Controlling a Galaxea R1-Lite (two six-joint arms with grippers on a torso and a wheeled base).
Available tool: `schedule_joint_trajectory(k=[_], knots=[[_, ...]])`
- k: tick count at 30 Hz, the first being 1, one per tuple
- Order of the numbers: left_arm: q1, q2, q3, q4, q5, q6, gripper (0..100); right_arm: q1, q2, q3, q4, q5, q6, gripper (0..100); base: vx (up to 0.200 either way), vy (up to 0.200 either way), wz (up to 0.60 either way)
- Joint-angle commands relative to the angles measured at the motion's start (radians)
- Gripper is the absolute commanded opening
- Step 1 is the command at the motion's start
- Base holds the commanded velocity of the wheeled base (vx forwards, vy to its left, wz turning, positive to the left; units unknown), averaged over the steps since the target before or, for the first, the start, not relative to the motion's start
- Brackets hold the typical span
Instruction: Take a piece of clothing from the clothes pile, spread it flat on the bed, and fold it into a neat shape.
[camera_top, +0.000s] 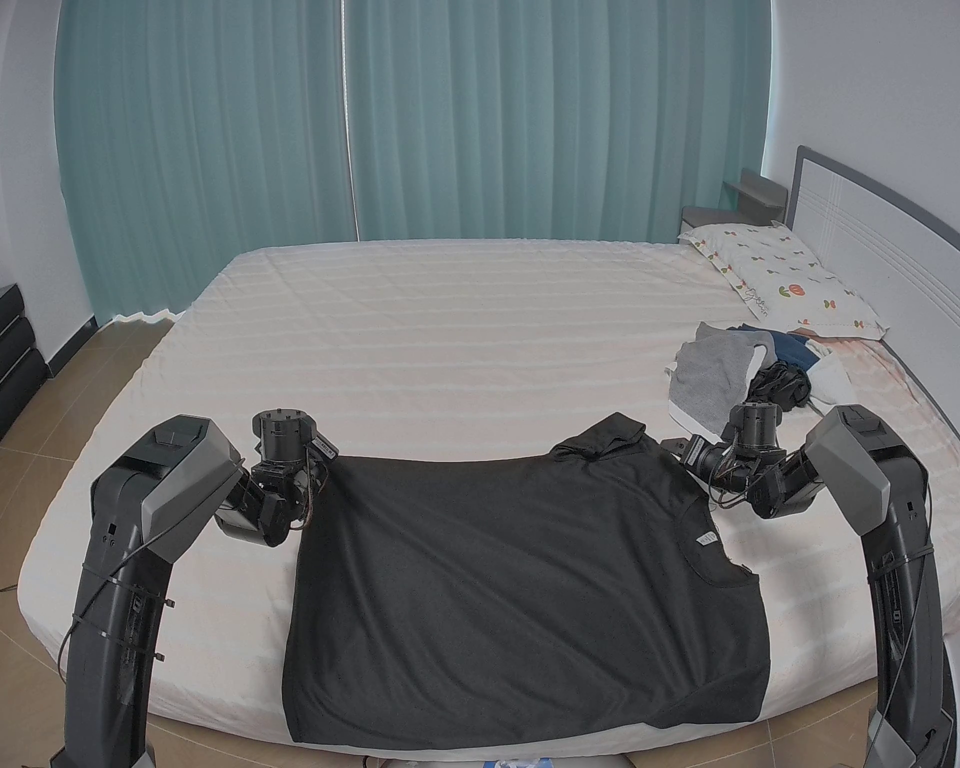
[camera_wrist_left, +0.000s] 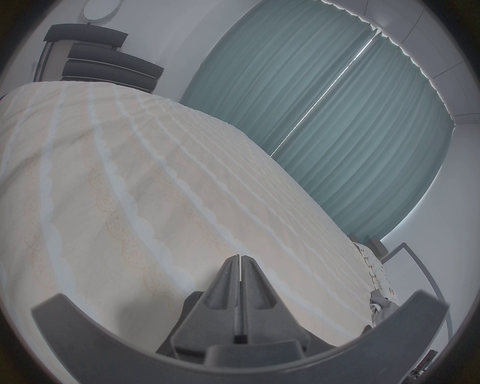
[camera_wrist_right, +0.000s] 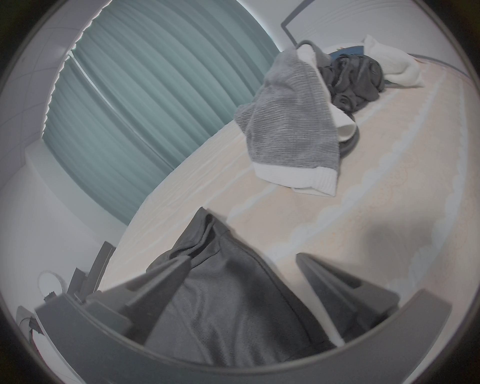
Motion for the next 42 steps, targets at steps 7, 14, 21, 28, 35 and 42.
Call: schedule_joint_trajectory(k=[7, 14, 21, 28, 35, 42], knots=[[-0.001, -0.002, 0.007, 0.003, 0.000, 0.001, 0, 0.020, 0.053, -0.070, 0.004, 0.048, -0.015, 100, 0.000, 0.000, 0.00], [-0.002, -0.002, 0.008, 0.003, 0.000, 0.001, 0, 0.013, 0.077, -0.099, 0.040, 0.047, -0.023, 0, 0.000, 0.000, 0.00], [-0.002, -0.003, 0.010, 0.005, 0.000, 0.001, 0, -0.026, -0.005, -0.006, 0.038, 0.056, -0.023, 0, 0.000, 0.000, 0.00], [-0.004, -0.005, 0.010, 0.006, 0.000, 0.001, 0, -0.066, -0.079, 0.092, 0.029, 0.094, -0.023, 0, 0.000, 0.000, 0.00], [-0.007, -0.006, 0.027, 0.008, 0.000, 0.007, 0, -0.100, -0.125, 0.240, -0.052, 0.171, -0.043, 0, 0.000, 0.000, 0.00], [-0.013, -0.005, 0.071, 0.008, 0.000, 0.021, 0, -0.091, -0.125, 0.289, -0.034, 0.179, -0.144, 0, 0.000, 0.000, 0.00]])
